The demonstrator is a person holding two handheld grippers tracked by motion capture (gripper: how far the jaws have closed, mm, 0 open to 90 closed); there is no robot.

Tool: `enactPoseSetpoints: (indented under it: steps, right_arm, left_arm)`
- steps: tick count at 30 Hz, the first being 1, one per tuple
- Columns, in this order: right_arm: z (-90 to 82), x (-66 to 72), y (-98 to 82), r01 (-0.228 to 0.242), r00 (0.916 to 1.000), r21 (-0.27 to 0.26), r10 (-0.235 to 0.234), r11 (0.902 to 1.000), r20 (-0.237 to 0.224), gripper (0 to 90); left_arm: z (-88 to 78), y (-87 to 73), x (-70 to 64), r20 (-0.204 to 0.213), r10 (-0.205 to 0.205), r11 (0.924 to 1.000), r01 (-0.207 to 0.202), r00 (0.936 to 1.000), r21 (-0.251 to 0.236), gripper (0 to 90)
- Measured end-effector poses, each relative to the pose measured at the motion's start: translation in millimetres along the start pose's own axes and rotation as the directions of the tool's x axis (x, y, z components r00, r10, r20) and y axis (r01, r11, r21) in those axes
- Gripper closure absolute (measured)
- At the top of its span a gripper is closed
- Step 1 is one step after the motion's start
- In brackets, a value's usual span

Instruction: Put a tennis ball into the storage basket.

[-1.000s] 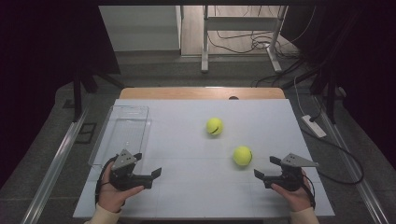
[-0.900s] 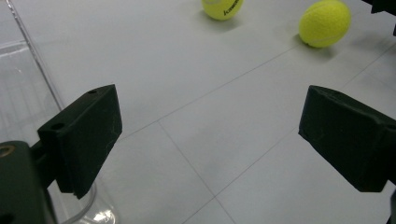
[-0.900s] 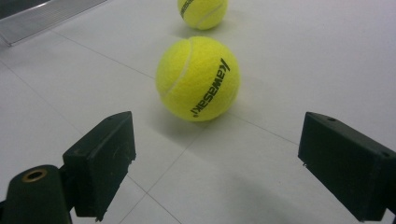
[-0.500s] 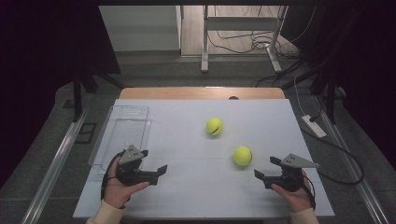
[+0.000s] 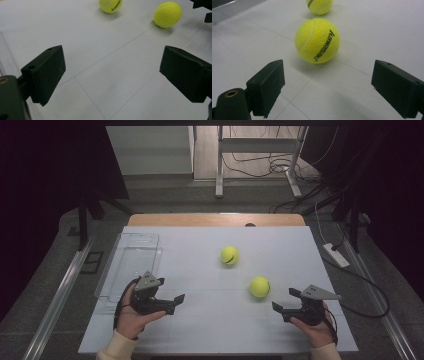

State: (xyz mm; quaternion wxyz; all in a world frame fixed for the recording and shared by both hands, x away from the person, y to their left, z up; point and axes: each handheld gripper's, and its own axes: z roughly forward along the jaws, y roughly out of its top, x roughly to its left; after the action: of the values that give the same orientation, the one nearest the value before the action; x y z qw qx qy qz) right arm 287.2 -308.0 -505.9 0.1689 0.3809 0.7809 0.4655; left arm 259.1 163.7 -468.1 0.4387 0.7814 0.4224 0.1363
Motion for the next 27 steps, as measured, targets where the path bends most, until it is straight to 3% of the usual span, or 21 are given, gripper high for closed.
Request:
enactPoseSetpoints:
  steps: [14,27]
  right_arm:
    - [0.2,-0.8,-0.1,0.000,1.0000,0.000,0.000,1.0000,-0.002,11.4]
    - [1.5,-1.0,-0.1,0.004,1.0000,0.007,-0.004,1.0000,-0.008,11.6]
  left_arm:
    - [21.2,22.0,-7.7,0.032,0.014,0.9987,-0.016,0.9994,0.047,7.2]
    - [31.7,29.4,-9.3,0.043,0.027,0.9970,-0.030,0.9987,0.071,7.2]
